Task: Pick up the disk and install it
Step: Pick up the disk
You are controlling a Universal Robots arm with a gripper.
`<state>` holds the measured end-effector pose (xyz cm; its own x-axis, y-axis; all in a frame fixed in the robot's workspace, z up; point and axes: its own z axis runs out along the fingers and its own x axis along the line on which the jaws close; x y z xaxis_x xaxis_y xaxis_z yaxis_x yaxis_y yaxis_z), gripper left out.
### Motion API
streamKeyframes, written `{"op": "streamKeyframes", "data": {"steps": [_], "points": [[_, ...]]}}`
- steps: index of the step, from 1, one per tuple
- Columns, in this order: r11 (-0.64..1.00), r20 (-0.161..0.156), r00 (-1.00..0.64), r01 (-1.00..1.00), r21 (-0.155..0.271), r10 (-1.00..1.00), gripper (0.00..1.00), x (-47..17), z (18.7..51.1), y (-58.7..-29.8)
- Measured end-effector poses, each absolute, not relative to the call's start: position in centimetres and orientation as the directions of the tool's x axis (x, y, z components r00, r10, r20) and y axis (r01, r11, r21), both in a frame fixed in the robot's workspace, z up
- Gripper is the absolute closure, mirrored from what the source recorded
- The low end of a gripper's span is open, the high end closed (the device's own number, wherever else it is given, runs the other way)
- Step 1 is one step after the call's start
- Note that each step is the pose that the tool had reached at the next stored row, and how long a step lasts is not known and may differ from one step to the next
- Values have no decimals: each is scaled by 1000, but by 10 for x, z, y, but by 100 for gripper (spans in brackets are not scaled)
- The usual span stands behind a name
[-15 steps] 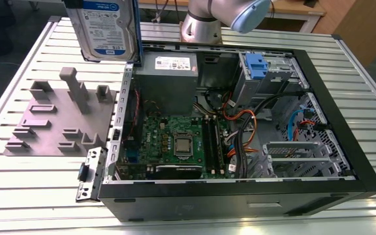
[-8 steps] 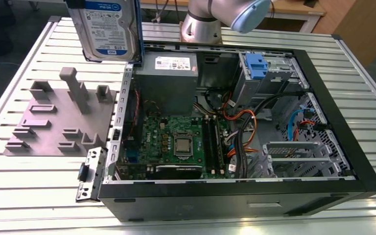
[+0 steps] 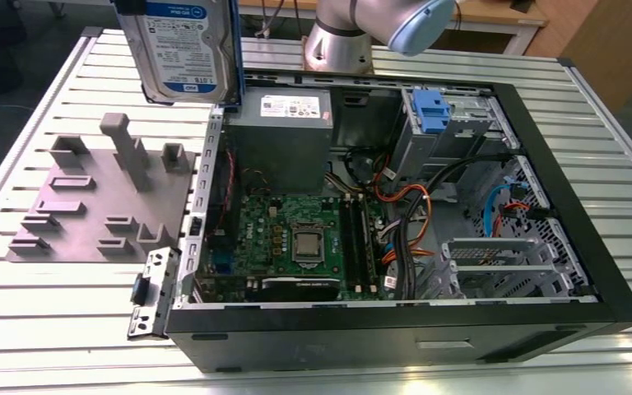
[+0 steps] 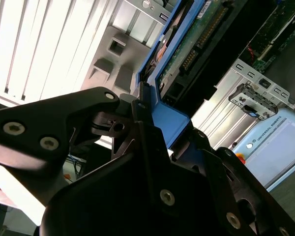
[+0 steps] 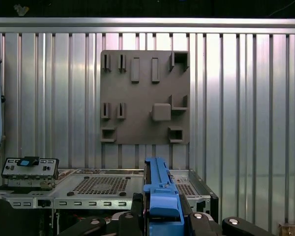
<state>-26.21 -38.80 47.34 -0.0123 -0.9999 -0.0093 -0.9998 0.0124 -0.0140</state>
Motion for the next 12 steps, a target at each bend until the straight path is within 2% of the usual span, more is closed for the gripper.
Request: {"op": "streamKeyframes", "data": {"steps": [12], "points": [[12,-9,-12,-1000,-14,-1000,64,-262,473,-388]]}}
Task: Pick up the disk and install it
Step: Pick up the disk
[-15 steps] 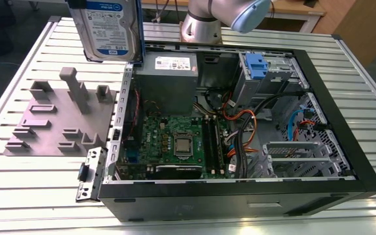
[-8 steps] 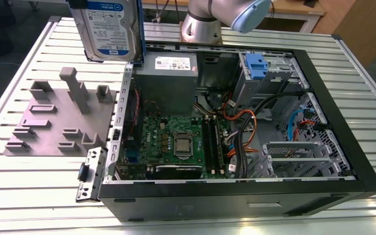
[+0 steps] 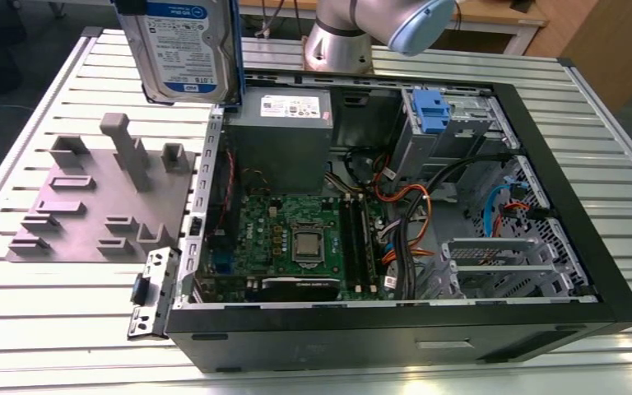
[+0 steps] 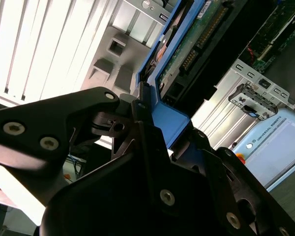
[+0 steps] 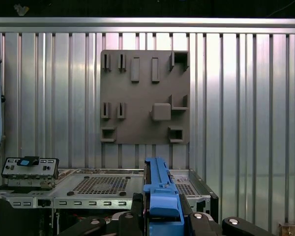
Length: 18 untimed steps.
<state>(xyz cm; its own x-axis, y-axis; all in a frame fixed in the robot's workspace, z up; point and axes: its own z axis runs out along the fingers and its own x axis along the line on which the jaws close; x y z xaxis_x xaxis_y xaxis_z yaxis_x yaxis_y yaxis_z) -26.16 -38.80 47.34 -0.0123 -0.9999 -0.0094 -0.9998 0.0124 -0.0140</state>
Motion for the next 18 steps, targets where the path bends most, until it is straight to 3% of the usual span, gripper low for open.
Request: {"op": "streamKeyframes", "data": {"steps": [9,18], "points": [[12,-9,-12,-1000,-14,-1000,64,-248,473,-388],[13,-9,-13,-1000,-14,-1000,64,-244,470,-410]]}}
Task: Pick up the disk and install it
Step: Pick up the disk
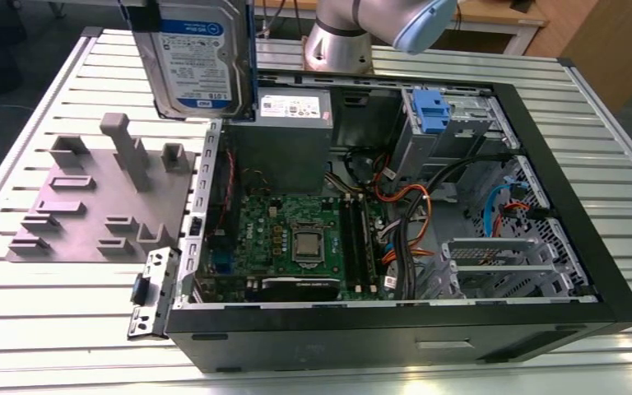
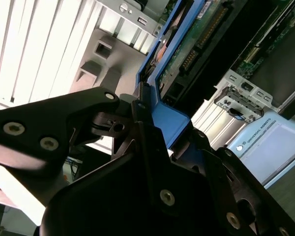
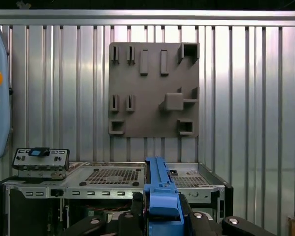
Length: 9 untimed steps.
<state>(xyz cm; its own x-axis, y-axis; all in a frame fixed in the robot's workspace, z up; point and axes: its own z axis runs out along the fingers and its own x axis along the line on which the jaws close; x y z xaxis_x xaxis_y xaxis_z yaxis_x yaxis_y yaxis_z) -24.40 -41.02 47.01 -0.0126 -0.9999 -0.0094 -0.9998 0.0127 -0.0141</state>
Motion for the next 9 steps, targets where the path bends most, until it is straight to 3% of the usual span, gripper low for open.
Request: {"op": "streamKeyframes", "data": {"steps": [9], "points": [[13,-9,-12,-1000,-14,-1000,64,-214,469,-413]]}}
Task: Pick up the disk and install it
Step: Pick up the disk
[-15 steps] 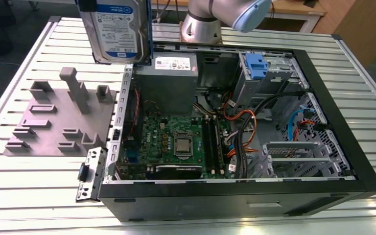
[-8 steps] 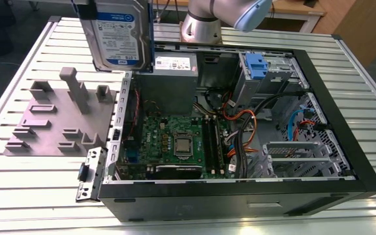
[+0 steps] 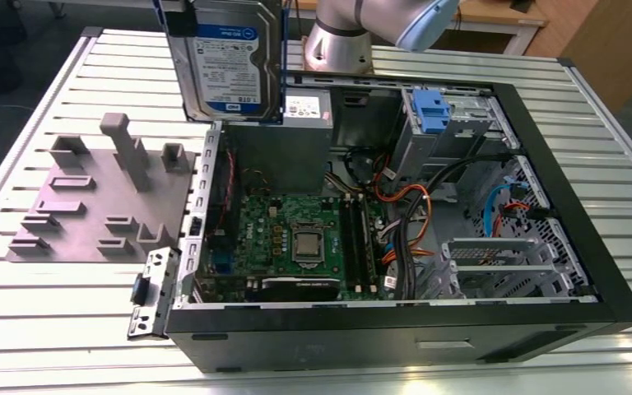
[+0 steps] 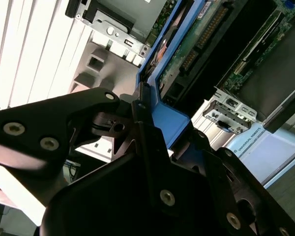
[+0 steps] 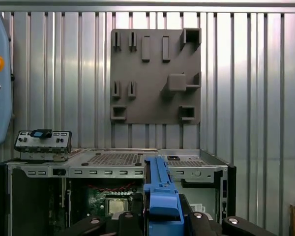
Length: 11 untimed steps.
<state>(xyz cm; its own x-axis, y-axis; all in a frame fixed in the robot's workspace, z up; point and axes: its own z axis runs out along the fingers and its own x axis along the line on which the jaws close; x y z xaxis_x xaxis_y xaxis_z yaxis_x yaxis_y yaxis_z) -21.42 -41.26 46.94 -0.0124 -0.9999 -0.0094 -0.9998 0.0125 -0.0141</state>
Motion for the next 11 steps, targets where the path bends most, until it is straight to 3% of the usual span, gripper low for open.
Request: {"op": "streamKeyframes", "data": {"steps": [11], "points": [[13,-9,-12,-1000,-14,-1000,64,-213,469,-413]]}}
